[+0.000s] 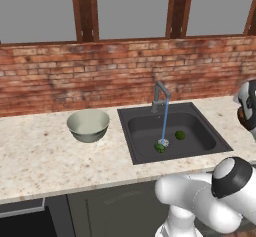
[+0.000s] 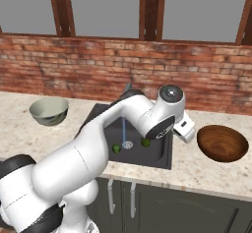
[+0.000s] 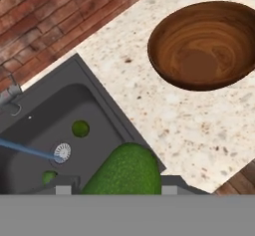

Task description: Pick the avocados from the sink and place them in one bowl. Place the lime in the other bowl. Then turn off the sink faucet.

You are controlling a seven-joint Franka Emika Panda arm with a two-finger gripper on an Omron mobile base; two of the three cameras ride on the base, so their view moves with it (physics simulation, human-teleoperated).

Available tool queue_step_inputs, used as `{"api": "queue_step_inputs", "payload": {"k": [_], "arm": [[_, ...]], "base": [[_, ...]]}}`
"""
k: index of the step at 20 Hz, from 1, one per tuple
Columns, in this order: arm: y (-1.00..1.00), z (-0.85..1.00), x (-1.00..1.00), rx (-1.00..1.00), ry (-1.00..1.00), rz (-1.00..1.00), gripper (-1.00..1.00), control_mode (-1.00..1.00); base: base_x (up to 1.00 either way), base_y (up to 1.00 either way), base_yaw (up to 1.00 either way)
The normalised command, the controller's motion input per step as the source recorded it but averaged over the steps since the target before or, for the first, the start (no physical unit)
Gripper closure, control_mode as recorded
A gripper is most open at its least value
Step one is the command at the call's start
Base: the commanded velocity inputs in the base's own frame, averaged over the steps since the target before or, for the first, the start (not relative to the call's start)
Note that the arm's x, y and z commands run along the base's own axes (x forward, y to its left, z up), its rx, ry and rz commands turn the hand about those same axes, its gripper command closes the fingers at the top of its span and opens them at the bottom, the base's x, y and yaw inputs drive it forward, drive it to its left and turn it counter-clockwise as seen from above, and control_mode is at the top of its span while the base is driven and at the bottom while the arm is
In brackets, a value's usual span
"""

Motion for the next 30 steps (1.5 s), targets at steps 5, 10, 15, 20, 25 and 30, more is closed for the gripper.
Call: {"api": "queue_step_inputs", "payload": {"k": [5, 10, 15, 20, 25, 30], "arm": [[-0.46, -0.06, 0.01, 0.00, 0.00, -0.04, 1.00, -1.00], [-0.38, -0.12, 0.06, 0.00, 0.00, -0.01, 1.00, -1.00], [-0.31, -0.17, 0.09, 0.00, 0.00, 0.00, 1.00, -1.00], [-0.22, -0.17, 0.13, 0.00, 0.00, 0.00, 1.00, -1.00], [-0.24, -0.13, 0.12, 0.00, 0.00, 0.00, 1.00, -1.00], [-0.31, -0.09, 0.17, 0.00, 0.00, 0.00, 1.00, -1.00]], "base": [[0.00, 0.00, 0.00], [0.00, 0.00, 0.00], [0.00, 0.00, 0.00], [0.00, 0.00, 0.00], [0.00, 0.00, 0.00], [0.00, 0.00, 0.00]]}}
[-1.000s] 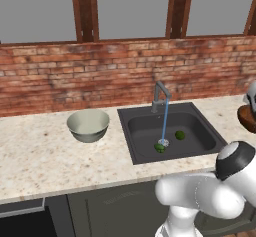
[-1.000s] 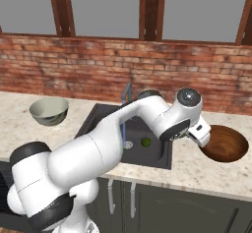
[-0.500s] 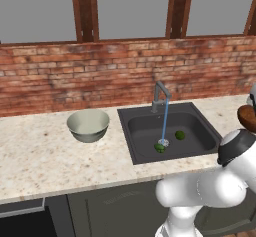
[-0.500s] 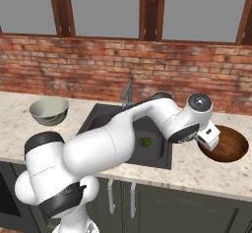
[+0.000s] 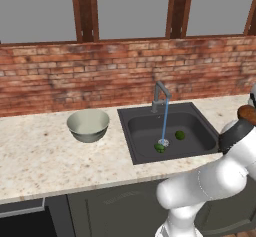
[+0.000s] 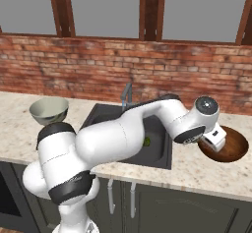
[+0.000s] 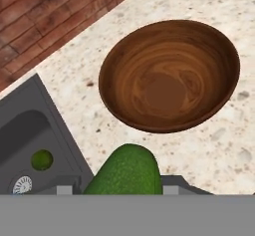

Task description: Pick the avocados from the sink and place them in one bowl. Place the lime in the other bowl. Then turn off the sink faucet.

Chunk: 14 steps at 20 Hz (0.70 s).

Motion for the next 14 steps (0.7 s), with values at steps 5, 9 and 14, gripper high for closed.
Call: {"api": "queue_step_inputs", "payload": {"k": [5, 9, 14], "arm": [[-0.34, -0.08, 0.24, 0.00, 0.00, 0.00, 1.00, -1.00], [-0.31, -0.12, 0.31, 0.00, 0.00, 0.00, 1.00, -1.00], [-0.27, -0.18, 0.32, 0.00, 0.00, 0.00, 1.00, -1.00]], "base": [[0.00, 0.00, 0.00], [0.00, 0.00, 0.00], [0.00, 0.00, 0.00]]}}
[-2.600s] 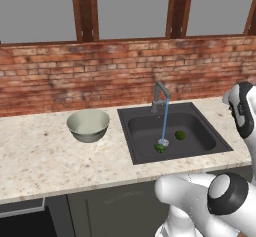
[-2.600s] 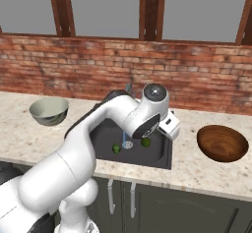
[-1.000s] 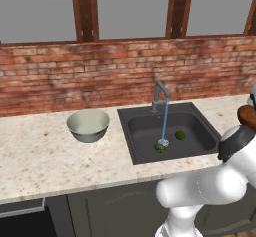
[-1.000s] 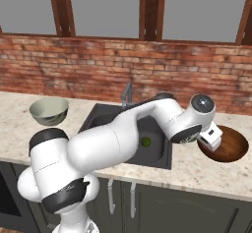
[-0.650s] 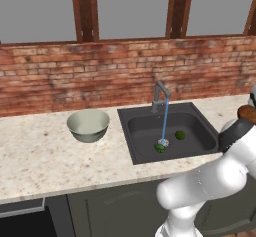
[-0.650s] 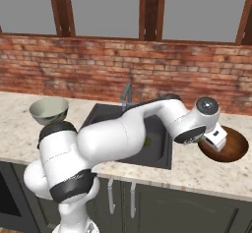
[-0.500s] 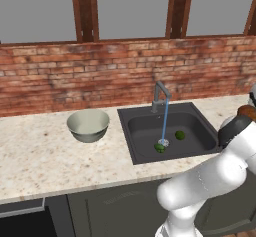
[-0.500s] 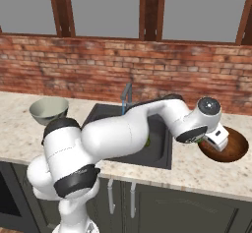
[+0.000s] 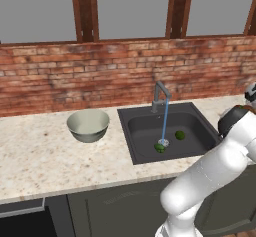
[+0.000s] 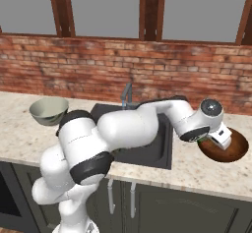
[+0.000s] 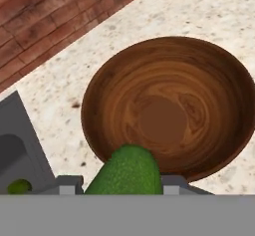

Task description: Pick the avocados from the sink and place them in one bowl. Place the lime in the other bowl. Then turn off the sink faucet.

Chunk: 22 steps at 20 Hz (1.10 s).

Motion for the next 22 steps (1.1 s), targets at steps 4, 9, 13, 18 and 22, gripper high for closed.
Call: {"api": "queue_step_inputs", "payload": {"k": [4, 9, 13, 18, 22], "arm": [[-0.30, -0.15, 0.31, 0.00, 0.00, 0.00, 1.00, -1.00], [-0.36, -0.15, 0.29, 0.00, 0.00, 0.00, 1.00, -1.00], [-0.25, -0.22, 0.23, 0.00, 0.00, 0.00, -1.00, -1.00], [-0.20, -0.23, 0.17, 0.00, 0.00, 0.00, -1.00, -1.00], [-0.17, -0.21, 0.09, 0.00, 0.00, 0.00, -1.00, -1.00]], "base": [[0.00, 0.00, 0.00], [0.00, 0.00, 0.00], [0.00, 0.00, 0.00], [0.00, 0.00, 0.00], [0.00, 0.00, 0.00]]}}
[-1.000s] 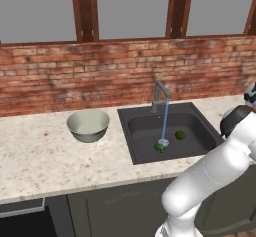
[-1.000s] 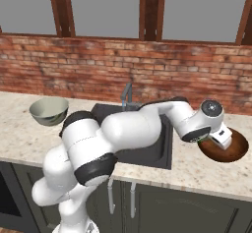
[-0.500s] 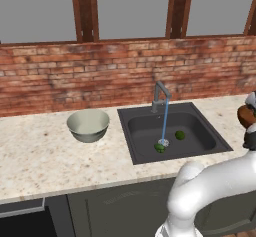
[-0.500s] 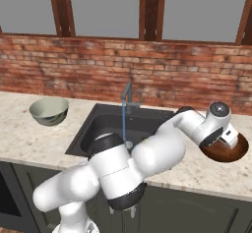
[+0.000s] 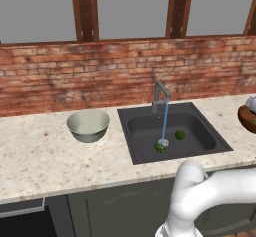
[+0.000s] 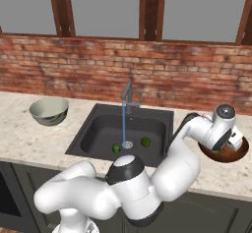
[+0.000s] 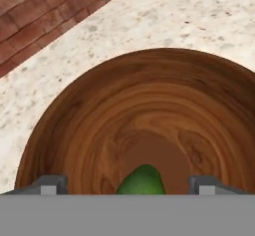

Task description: Pick the avocados from the sink and place them in one bowl. Place the lime in the other bowl. Then turn off the sink faucet.

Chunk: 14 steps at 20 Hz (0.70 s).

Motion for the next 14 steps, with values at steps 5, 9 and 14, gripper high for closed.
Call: {"api": "queue_step_inputs", "payload": {"k": [5, 9, 14], "arm": [[-0.04, -0.01, 0.08, 0.00, 0.00, 0.00, -1.00, -1.00], [0.07, 0.59, -0.34, 0.00, -0.02, 0.05, -1.00, -1.00], [0.39, 0.47, -0.71, -0.04, -0.04, 0.10, -1.00, -1.00]], "base": [[0.00, 0.00, 0.00], [0.00, 0.00, 0.00], [0.00, 0.00, 0.00]]}}
